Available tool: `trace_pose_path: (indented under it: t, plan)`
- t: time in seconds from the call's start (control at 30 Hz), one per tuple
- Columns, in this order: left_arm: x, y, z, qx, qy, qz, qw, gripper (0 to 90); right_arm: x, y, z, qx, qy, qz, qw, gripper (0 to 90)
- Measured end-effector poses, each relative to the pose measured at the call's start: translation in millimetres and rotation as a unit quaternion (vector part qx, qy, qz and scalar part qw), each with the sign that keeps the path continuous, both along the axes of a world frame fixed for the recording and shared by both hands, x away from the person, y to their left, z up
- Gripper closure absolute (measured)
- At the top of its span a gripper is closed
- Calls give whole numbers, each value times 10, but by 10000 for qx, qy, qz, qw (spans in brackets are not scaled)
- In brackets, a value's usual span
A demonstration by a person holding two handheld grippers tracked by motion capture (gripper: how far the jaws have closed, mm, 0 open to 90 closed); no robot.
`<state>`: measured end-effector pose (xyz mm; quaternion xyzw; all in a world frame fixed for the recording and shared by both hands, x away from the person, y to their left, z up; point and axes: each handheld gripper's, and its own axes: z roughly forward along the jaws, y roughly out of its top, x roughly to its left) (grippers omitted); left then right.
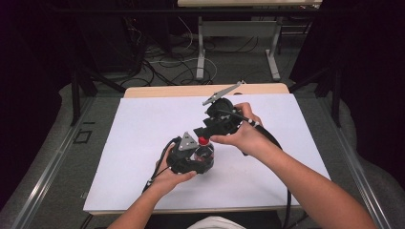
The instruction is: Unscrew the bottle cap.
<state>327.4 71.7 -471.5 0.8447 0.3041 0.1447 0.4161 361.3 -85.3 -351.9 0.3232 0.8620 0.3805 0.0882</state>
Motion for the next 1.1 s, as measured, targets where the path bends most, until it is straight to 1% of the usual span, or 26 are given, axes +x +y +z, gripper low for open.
trace_pose_path:
  t: [0.1, 0.13, 0.17, 0.2, 0.23, 0.4, 0.47, 0.5, 0.53, 0.6, 0.7, 0.73, 0.8, 0.87, 0.9, 0.93, 0.97, 1.0, 1.03, 1.07, 1.1]
  plan:
    - [-5, -7, 2, 0, 16, 18, 10000, 301, -26, 51, -17, -67, -10, -70, 10000, 544]
    - [-7, -12, 1, -23, 18, 33, 10000, 301, -28, 64, -20, -71, 3, -89, 9999, 544]
    - [-7, -11, 3, 8, 17, 23, 10000, 301, -22, 74, -28, -78, 26, -78, 9999, 544]
    - [-9, -13, 3, 9, 10, 32, 10000, 301, -18, 84, -33, -104, 87, -83, 9999, 544]
    - [-8, -14, 2, 11, 17, 21, 10000, 301, -17, 92, -40, -130, 61, -115, 9998, 544]
    - [-14, -15, 5, -7, 30, 41, 10000, 301, 2, 123, -87, -241, 130, -129, 9995, 550]
    - [-12, -10, 8, -18, 13, 66, 10000, 301, 5, 130, -98, -273, 194, -137, 9993, 570]
    - [-10, -7, 9, -26, 23, 54, 10000, 301, 3, 131, -103, -301, 196, -141, 9993, 595]
    - [-9, -4, 10, -20, 15, 69, 10000, 302, 5, 131, -109, -301, 213, -113, 9993, 596]
    - [-8, -5, 8, -16, 17, 66, 10000, 301, 2, 133, -108, -280, 241, -78, 9993, 635]
    - [-11, -9, 7, -26, 39, 47, 10000, 302, 7, 131, -104, -307, 214, -8, 9993, 644]
    - [-11, -9, 6, -30, 44, 39, 10000, 302, 19, 122, -93, -356, 288, 94, 9989, 645]
    - [-15, -10, 7, -17, 71, -2, 10000, 302, 36, 116, -96, -337, 265, 209, 9989, 648]
    - [-13, -9, 8, 19, 34, -29, 10000, 302, 59, 107, -89, -381, 292, 465, 9978, 651]
    - [-20, -17, 6, 74, 17, -91, 9999, 303, 75, 101, -91, -387, 196, 639, 9970, 685]
    - [-30, -36, 2, 139, -7, -134, 9998, 302, 77, 93, -79, -347, 165, 684, 9969, 900]
    - [-34, -35, 3, 76, 11, -159, 9998, 302, 87, 79, -39, -379, 237, 786, 9959, 900]
    - [-35, -31, 8, 8, 49, -176, 9998, 302, 115, 73, -31, -388, 288, 1129, 9924, 900]
    - [-36, -28, 17, -3, 110, -193, 9998, 303, 121, 73, -37, -304, 273, 1249, 9913, 889]
    - [-39, -29, 23, -20, 125, -187, 9997, 302, 143, 61, -33, -293, 390, 1305, 9902, 768]
    - [-44, -25, 28, -39, 102, -173, 9998, 302, 157, 58, -31, -297, 476, 1260, 9904, 702]
